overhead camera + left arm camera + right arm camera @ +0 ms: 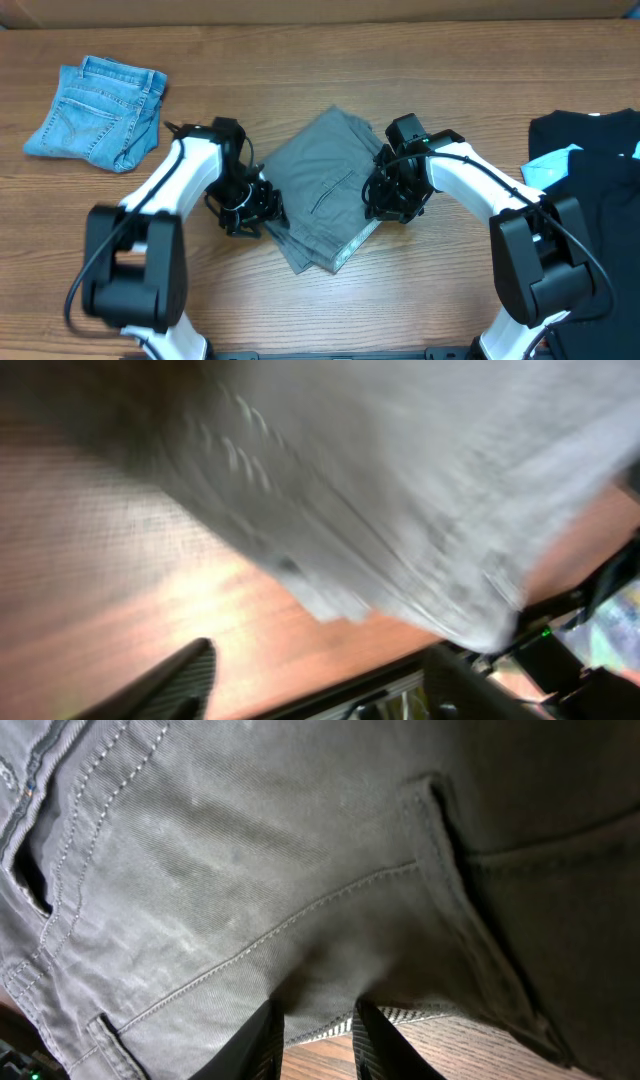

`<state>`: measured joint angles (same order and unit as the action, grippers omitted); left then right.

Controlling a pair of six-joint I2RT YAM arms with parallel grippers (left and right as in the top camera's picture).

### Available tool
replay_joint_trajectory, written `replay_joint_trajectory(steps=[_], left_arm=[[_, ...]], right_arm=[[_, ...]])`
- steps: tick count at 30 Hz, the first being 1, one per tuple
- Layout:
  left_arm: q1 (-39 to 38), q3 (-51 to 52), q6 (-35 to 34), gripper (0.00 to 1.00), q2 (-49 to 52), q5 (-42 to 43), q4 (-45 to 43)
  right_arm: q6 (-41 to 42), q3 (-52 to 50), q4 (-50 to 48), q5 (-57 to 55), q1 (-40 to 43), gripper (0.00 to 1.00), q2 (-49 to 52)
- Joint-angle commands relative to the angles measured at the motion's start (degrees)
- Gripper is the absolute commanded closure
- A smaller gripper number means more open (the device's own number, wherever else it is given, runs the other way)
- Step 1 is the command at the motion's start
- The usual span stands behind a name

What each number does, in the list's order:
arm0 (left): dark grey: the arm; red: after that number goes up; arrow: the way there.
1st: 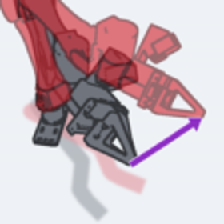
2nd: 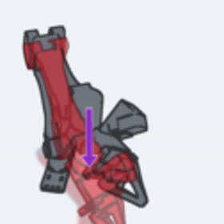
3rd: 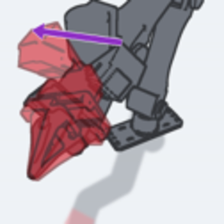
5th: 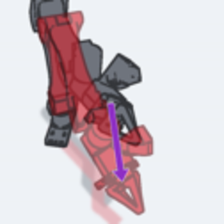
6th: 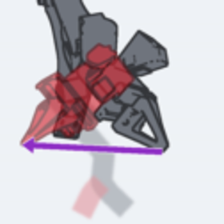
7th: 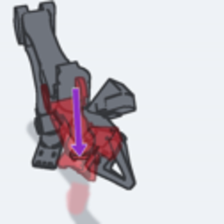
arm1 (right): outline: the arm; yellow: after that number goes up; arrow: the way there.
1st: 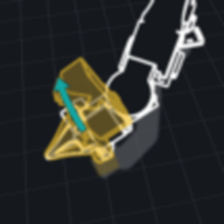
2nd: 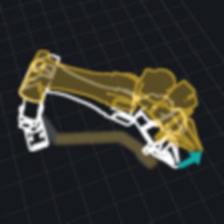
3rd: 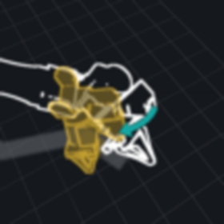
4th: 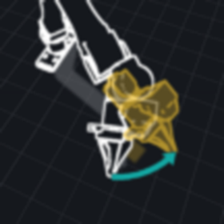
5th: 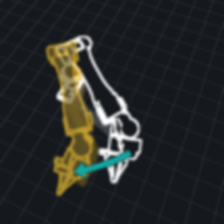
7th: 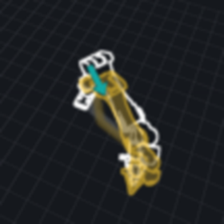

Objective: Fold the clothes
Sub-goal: 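Grasp the folded grey shorts bundle with the left gripper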

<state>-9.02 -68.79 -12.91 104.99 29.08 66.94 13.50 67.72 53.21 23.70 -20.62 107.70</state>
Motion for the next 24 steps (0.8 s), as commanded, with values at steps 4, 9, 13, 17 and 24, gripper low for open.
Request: replay_joint_trajectory(steps=[4,9,13,17,24], left_arm=[[-0.22,5.90,-10.12,0.00,-14.58,-5.49,-2.82],[-0.24,15.54,-19.02,0.00,-15.76,-0.52,-13.81],[-0.22,22.32,-25.73,0.00,-15.74,-0.11,-21.94],[-0.22,26.18,-26.97,0.00,-15.74,0.42,-30.10],[-0.39,29.38,-28.79,0.02,-14.16,1.25,-38.16]], right_arm=[[0.17,0.85,-0.15,-0.07,0.07,0.73,-0.04],[0.17,0.85,-0.17,-0.07,0.07,0.73,-0.04],[0.20,0.85,-0.15,-0.07,0.07,0.73,-0.04],[0.20,0.85,-0.17,-0.07,0.07,0.73,-0.04],[0.20,0.85,-0.20,-0.07,0.07,0.73,-0.04]])
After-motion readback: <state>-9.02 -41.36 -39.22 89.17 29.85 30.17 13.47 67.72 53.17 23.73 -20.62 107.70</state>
